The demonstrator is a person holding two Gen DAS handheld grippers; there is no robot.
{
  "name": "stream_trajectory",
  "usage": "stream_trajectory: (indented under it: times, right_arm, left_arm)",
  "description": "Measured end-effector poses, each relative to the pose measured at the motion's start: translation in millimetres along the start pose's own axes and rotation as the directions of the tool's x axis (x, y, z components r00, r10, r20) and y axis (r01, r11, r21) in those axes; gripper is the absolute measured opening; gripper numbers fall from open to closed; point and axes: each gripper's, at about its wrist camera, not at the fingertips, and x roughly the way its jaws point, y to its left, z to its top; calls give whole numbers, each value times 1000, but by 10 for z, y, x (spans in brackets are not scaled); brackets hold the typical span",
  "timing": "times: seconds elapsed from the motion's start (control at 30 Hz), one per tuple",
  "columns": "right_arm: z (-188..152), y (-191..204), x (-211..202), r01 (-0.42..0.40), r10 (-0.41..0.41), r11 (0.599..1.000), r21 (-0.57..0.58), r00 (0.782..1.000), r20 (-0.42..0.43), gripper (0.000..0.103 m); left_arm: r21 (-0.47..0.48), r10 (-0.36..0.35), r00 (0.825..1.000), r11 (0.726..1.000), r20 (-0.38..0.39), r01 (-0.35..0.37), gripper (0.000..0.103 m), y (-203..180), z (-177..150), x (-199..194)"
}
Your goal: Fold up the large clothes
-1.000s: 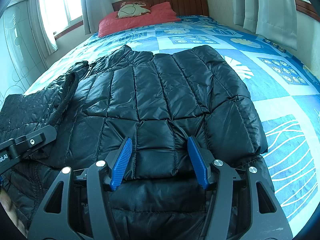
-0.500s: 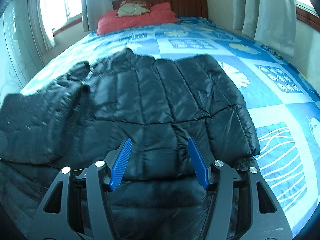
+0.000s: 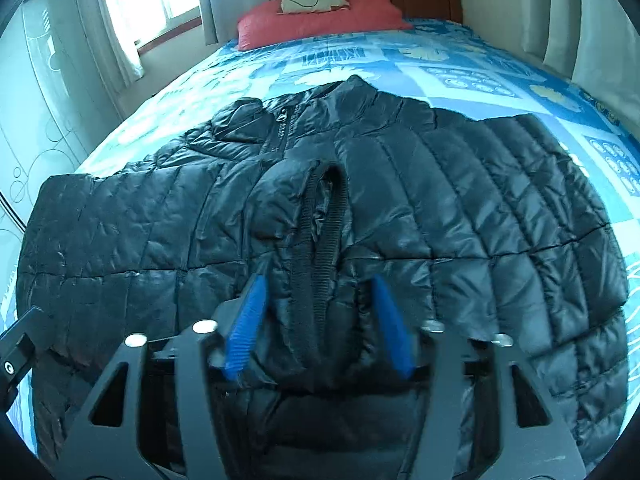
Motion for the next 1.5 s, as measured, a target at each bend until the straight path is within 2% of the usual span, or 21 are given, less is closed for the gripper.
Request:
stream_trajectory:
  times: [0.1,0.23,0.4,0.5,0.63,0.73,0.9,0.93,1.03,1.1,1.17,1.23,1.3,1.37,1.43,1.5]
  right_arm:
    - [35,4,-103,-8,8,1000,-6,1000,25,14]
    - [108,-176,-415,1,-2,1000,5,995,104,13]
    - [188,-680,-691,123,-125,992,24,978,166,13]
    - [198,-1082,-731,174,-184,982,76,972,149,13]
    - [145,-1484,-640,214,-229,967,137,968,104,13]
    - [14,-1709,-420,203,-213,963,175,977,35,14]
    - [-46,-1649,-382,232,-238,965,120,970,43,16]
    - [-49,-1642,-379,232,-238,966,117,970,41,16]
    - [-5,-1661,-392,227,-231,969,98,972,33,21]
    - [57,-1617,-519,230,-234,969,91,971,38,32]
    - [125,-1548,-747,230,-240,968,98,964,112,38]
    - [218,-1455,-898,215,-227,972,90,960,162,39]
    - [332,-1386,-877,180,-192,980,86,967,167,39]
    - [469,-1312,-714,157,-167,984,78,975,148,39]
    - [567,-1231,-516,174,-179,984,45,975,133,39]
    - [630,-1213,-257,189,-190,982,28,978,91,39]
  left_arm:
    - [10,7,1000,1000,4,-7,65,22,9,-6]
    - [4,6,1000,1000,18,-6,65,126,53,-99]
    - [-19,20,998,1000,63,-18,65,361,171,-249]
    - [-58,45,995,998,89,-40,65,540,241,-282]
    - [-113,84,994,991,71,-76,65,755,314,-139]
    - [-117,137,989,984,47,-131,65,862,324,32]
    - [-51,257,966,965,-26,-258,67,1022,253,385]
    - [-41,261,964,964,-47,-263,67,1063,229,454]
    - [-55,228,972,971,-54,-231,67,1117,233,410]
    - [-28,210,976,977,-53,-211,67,1099,272,279]
    - [-13,170,985,985,-26,-171,67,1086,339,105]
    - [-26,119,993,993,18,-119,67,1106,469,-98]
    - [-51,85,995,995,56,-82,67,1106,630,-165]
    - [-30,88,993,996,82,-86,67,1045,817,-59]
    - [9,129,988,991,89,-130,67,947,977,169]
    - [43,181,981,982,64,-184,67,870,1055,462]
